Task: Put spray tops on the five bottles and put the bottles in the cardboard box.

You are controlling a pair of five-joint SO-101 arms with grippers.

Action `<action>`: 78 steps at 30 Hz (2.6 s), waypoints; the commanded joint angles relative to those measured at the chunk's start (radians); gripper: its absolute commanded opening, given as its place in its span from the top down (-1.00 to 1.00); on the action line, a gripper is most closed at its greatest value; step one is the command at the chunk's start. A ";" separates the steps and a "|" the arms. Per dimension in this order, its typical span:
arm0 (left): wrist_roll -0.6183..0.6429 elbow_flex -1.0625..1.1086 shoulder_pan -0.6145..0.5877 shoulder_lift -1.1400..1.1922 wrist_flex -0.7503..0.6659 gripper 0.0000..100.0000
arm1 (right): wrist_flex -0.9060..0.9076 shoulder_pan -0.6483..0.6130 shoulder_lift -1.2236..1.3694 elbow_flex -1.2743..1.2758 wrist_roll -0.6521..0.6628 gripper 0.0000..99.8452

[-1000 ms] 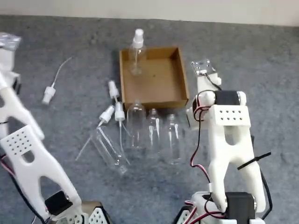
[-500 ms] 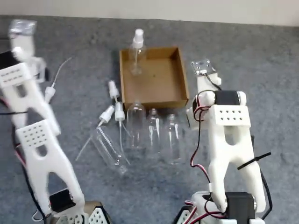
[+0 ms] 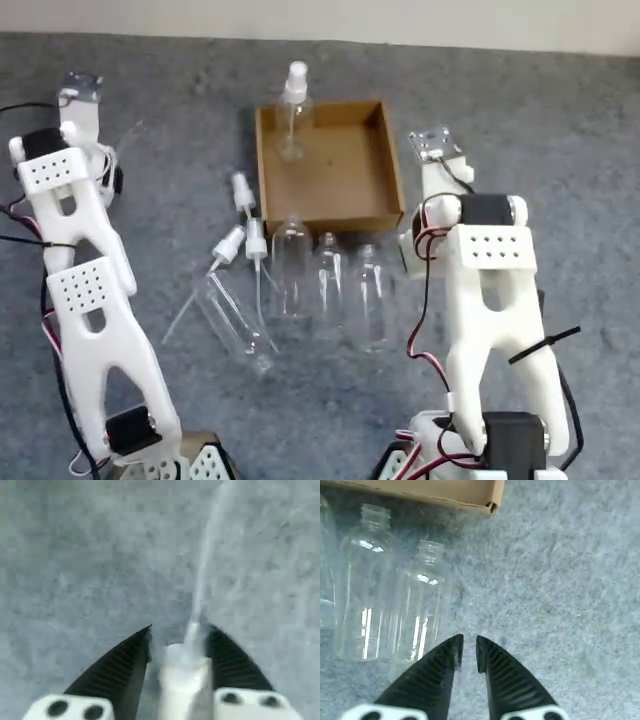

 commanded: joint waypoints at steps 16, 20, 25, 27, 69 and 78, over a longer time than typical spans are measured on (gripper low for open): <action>0.038 0.214 -0.369 -0.093 0.218 1.00 | -0.008 0.010 -0.041 0.030 0.011 0.99; 0.006 0.478 -0.400 -0.278 0.218 1.00 | -0.008 0.008 -0.041 0.030 0.011 0.99; -0.103 0.952 -0.357 -0.593 0.210 1.00 | -0.010 0.008 -0.041 0.030 0.011 0.99; -0.107 1.096 -0.329 -0.705 0.198 0.99 | -0.012 0.008 -0.041 0.031 0.011 0.99; -0.747 2.377 -0.429 -1.558 -0.638 0.91 | -0.015 0.008 -0.042 0.068 0.011 0.99; -0.347 2.333 -0.176 -1.563 -0.514 0.91 | -0.016 0.008 -0.042 0.068 0.011 0.99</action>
